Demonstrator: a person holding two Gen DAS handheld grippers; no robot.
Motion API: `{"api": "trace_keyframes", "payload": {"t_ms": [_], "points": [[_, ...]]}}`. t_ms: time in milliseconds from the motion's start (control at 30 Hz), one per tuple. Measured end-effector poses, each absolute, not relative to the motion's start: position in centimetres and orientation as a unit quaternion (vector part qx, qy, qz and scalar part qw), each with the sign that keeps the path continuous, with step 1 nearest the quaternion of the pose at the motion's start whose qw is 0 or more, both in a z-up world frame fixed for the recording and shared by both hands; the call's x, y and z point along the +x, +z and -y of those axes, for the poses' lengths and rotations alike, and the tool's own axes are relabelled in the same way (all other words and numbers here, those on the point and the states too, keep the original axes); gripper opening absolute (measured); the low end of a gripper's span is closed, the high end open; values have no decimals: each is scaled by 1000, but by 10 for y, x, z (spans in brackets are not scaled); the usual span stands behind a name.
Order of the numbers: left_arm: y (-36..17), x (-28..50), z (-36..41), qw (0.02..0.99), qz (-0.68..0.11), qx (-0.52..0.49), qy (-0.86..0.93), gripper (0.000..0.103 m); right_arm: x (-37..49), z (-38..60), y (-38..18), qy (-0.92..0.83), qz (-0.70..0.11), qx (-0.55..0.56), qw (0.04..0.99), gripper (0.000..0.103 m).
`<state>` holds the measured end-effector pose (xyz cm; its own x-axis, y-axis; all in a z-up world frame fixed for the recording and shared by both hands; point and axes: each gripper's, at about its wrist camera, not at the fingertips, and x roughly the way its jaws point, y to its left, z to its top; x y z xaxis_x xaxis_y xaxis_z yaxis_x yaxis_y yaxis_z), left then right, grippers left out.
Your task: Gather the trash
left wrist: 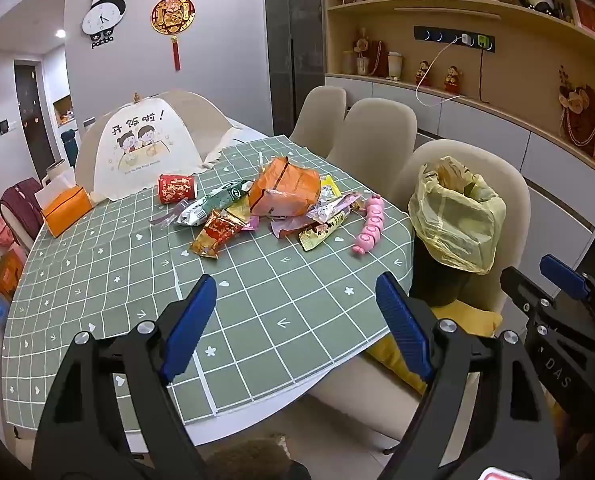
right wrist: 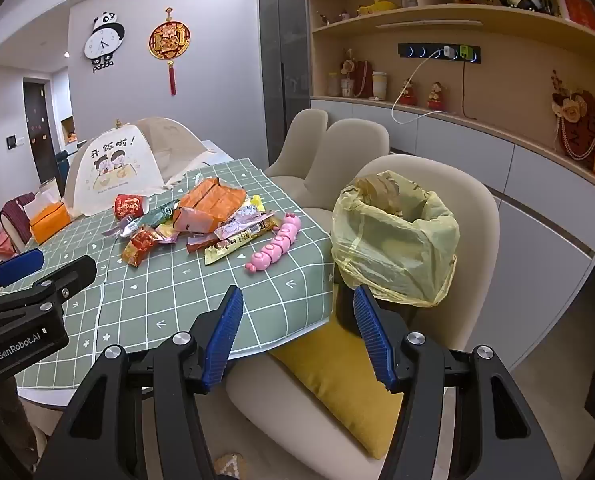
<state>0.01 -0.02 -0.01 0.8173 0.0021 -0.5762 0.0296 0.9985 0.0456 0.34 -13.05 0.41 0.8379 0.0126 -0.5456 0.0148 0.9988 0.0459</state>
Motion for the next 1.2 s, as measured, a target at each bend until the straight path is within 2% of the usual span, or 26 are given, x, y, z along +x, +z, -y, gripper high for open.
{"api": "trace_keyframes", "payload": {"t_ms": [500,1200], "points": [[-14,1,8,952,-306,27,-12,78,2,143,1,-7,-288,33,957,55],[-3,2,10,951,-304,39,-29,78,1,142,4,-21,-290,37,956,55]]}}
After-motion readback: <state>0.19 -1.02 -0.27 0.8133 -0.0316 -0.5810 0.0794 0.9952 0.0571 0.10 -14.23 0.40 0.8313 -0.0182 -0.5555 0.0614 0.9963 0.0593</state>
